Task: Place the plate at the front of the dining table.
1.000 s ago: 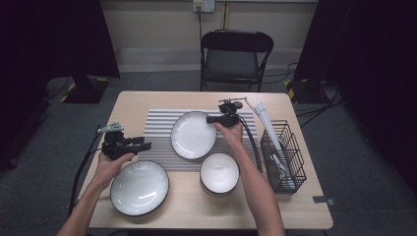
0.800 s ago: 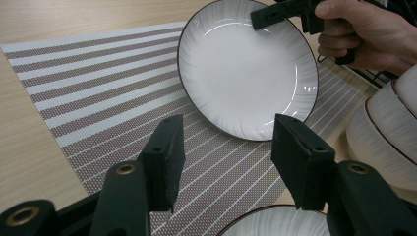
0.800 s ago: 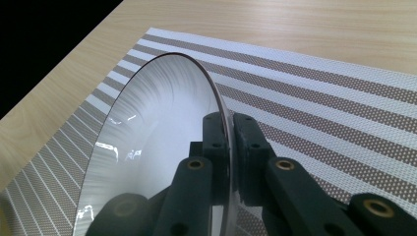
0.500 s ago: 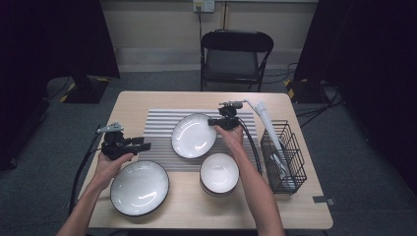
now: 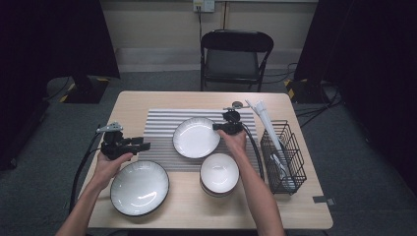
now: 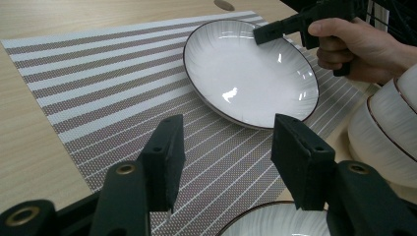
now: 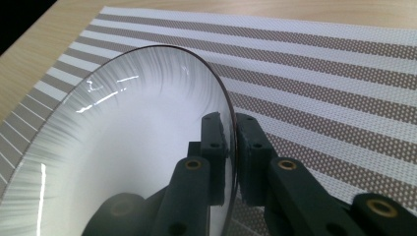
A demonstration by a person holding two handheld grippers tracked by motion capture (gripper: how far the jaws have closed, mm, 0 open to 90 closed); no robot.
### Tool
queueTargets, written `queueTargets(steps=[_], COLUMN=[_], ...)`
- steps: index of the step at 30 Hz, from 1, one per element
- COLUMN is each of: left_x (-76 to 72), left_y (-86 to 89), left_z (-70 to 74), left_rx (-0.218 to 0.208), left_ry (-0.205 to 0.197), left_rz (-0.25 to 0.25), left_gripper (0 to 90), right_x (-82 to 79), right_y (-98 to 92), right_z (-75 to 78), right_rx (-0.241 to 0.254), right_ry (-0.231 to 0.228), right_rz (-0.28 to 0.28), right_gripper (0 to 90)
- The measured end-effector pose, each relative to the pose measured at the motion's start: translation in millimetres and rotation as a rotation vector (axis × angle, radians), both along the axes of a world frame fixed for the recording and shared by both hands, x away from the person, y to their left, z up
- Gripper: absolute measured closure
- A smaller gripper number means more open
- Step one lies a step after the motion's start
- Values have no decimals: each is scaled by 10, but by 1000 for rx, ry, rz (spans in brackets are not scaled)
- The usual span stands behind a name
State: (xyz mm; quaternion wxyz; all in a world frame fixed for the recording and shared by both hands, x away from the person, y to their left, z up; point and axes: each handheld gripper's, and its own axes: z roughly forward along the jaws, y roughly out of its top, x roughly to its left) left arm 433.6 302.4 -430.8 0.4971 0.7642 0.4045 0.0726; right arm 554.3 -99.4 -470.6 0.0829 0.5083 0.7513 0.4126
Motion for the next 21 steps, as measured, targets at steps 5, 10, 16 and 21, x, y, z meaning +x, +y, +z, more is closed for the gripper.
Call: queueTargets(steps=[5,10,16,21], left_x=[-2,-7,-35,-74], left_y=[3,2,23,89], left_z=[-6,-5,4,-16], left_rx=[2,8,20,32], left_ry=[8,8,1,7], left_rz=[3,2,9,32], left_gripper=[468,465,452,412], right_x=[-40,-82,-112,-158], right_y=[-16,-56,-66,-94], right_z=[-33,-39,-5,27], right_rx=[-60,-54,-59,-49], right_ry=[-9,-19,-29,-45], right_rz=[-20,-30,-26,-23], right_gripper=[819,834,813,785])
